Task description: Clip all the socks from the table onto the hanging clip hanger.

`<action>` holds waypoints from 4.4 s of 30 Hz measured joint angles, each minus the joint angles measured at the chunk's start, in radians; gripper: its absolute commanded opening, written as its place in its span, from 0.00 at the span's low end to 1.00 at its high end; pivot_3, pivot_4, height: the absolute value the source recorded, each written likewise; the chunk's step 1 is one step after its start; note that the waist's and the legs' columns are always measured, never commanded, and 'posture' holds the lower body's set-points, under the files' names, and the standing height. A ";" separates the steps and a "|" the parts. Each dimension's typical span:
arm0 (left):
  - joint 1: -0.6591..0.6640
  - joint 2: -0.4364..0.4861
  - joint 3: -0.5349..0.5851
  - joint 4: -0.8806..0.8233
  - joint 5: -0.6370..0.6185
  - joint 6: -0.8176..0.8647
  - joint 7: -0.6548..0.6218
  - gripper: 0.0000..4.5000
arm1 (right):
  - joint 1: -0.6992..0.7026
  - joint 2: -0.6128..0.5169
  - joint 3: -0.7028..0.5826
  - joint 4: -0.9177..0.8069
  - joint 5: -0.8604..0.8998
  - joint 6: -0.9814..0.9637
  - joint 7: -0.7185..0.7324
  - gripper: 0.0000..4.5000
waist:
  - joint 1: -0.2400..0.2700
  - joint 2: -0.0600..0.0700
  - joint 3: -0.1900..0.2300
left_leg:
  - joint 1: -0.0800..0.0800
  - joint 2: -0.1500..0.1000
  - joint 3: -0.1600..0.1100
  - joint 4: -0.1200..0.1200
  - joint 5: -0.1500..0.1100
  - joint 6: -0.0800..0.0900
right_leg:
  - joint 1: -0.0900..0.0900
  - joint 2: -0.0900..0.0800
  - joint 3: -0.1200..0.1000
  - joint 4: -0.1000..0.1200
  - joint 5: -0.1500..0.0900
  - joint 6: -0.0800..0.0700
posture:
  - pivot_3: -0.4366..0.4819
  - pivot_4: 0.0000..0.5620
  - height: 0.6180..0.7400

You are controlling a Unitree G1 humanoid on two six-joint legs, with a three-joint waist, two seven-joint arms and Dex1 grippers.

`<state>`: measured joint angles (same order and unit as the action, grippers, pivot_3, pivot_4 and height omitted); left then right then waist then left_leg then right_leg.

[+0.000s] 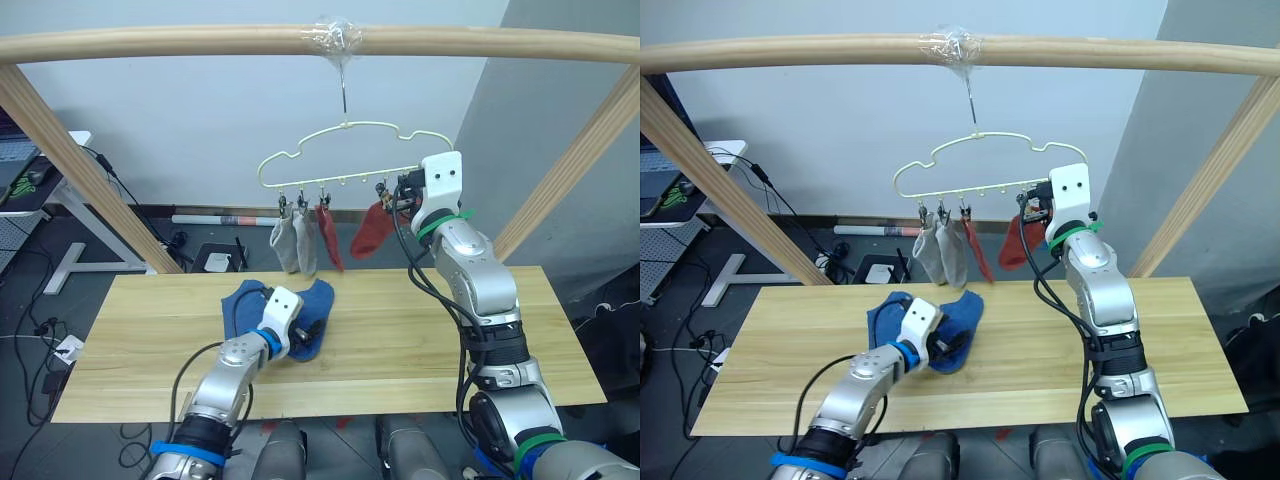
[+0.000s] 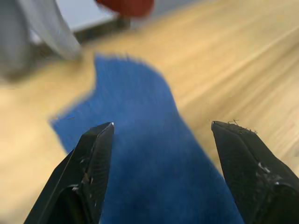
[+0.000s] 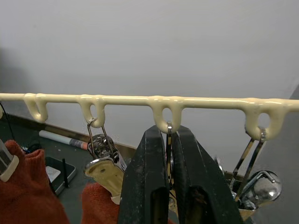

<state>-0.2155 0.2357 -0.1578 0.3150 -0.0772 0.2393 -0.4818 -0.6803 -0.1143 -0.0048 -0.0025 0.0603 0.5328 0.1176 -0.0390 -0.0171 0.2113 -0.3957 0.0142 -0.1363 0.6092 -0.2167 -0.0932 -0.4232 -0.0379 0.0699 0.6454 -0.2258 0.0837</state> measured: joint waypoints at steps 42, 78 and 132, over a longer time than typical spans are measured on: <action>-0.104 -0.124 0.008 -0.402 -0.153 -0.004 -0.104 0.01 | -0.441 0.143 -0.774 0.008 0.473 0.862 -0.401 0.00 | 0.007 0.001 -0.001 | -0.002 0.000 -0.001 0.000 0.000 0.001 | 0.001 0.000 -0.001 -0.001 0.001 -0.002 | 0.47 0.29 1.00; -0.226 -0.254 -0.023 -0.266 -0.163 -0.044 -0.038 0.00 | -0.525 0.228 -0.993 -0.129 0.541 1.074 -0.471 1.00 | -0.019 0.001 -0.001 | -0.003 0.000 -0.001 0.000 0.000 0.001 | -0.001 0.000 -0.001 -0.001 0.000 -0.002 | 0.42 0.26 1.00; -0.181 0.148 0.164 -0.577 -0.397 0.331 -0.175 0.93 | 0.111 -0.046 0.044 -0.157 0.123 0.073 -0.163 0.44 | -0.016 0.005 -0.004 | -0.001 0.000 0.000 0.001 0.001 0.001 | 0.000 0.000 0.001 0.000 0.001 0.000 | 0.53 0.26 1.00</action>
<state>-0.3961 0.3836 0.0066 -0.2623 -0.4738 0.5705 -0.6568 -0.5696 -0.1604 0.0389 -0.1591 0.1831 0.6058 -0.0458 -0.0549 -0.0117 0.2069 -0.3966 0.0141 -0.1359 0.6106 -0.2161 -0.0919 -0.4230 -0.0378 0.0705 0.6453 -0.2243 0.0840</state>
